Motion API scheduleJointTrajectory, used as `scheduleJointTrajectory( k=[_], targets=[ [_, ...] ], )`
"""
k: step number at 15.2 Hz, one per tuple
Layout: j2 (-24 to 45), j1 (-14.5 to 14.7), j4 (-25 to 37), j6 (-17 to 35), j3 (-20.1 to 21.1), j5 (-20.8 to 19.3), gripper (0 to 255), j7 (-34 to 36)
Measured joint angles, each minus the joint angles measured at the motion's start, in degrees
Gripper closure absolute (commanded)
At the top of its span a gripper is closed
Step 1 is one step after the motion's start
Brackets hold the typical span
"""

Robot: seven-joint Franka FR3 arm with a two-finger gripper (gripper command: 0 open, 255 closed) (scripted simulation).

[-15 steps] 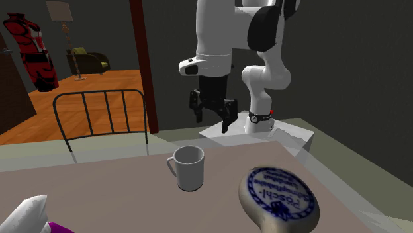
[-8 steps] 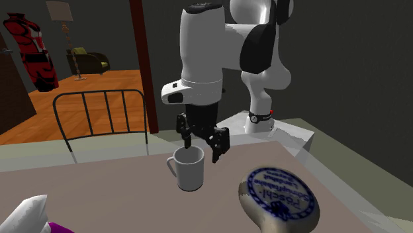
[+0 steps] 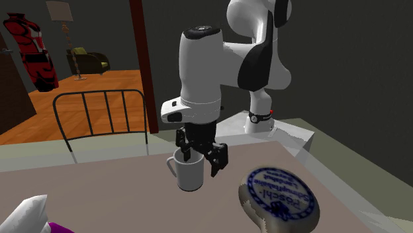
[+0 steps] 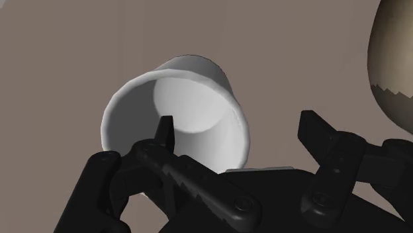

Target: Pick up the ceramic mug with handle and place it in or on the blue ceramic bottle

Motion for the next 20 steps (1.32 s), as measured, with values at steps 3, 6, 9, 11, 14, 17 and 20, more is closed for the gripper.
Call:
scheduleJointTrajectory(
  k=[3,6,9,11,14,17,20],
  targets=[
    [0.1,0.0,-0.5,0.6,0.0,-0.1,0,0.0],
    [0.1,0.0,-0.6,0.7,0.0,-0.1,0,0.0],
    [0.1,0.0,-0.6,0.7,0.0,-0.1,255,0.0],
    [0.1,0.0,-0.6,0.7,0.0,-0.1,255,0.0],
    [0.1,0.0,-0.6,0.7,0.0,-0.1,255,0.0],
    [0.1,0.0,-0.6,0.7,0.0,-0.1,255,0.0],
    [-0.6,-0.1,-0.1,-0.5,0.0,0.2,255,-0.2]
  ],
)
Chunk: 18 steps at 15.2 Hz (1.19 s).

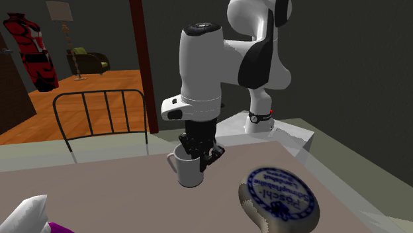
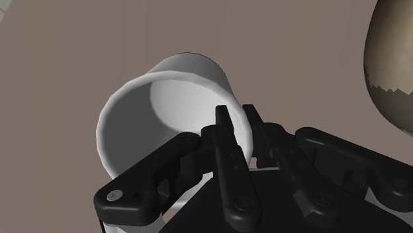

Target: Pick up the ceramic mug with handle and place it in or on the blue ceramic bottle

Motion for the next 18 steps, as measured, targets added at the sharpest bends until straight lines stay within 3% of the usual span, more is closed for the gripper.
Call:
scheduleJointTrajectory(
  k=[18],
  targets=[
    [-4.2,0.0,8.4,-12.4,0.4,1.3,255,-1.4]
  ],
)
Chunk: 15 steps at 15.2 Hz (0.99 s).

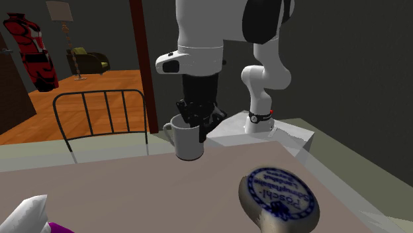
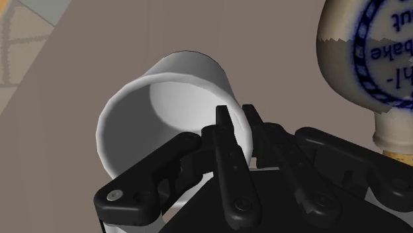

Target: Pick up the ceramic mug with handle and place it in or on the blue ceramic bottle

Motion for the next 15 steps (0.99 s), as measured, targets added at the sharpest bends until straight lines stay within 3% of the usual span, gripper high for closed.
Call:
scheduleJointTrajectory(
  k=[15],
  targets=[
    [-0.5,0.3,10.7,-11.1,0.2,0.3,255,-0.8]
  ],
)
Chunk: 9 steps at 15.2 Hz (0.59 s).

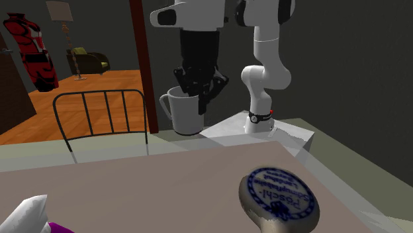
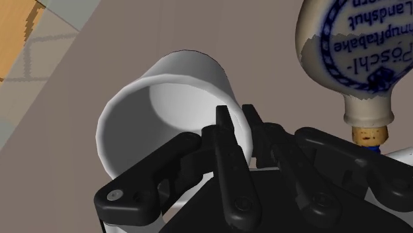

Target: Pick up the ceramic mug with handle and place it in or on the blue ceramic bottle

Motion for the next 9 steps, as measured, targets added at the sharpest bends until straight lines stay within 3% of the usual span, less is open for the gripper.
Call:
scheduleJointTrajectory(
  k=[6,9],
  targets=[
    [0.8,0.2,5.9,-5.1,0.0,-0.1,255,-0.4],
    [1.6,2.0,8.4,-6.9,0.9,-0.3,255,2.0]
  ],
)
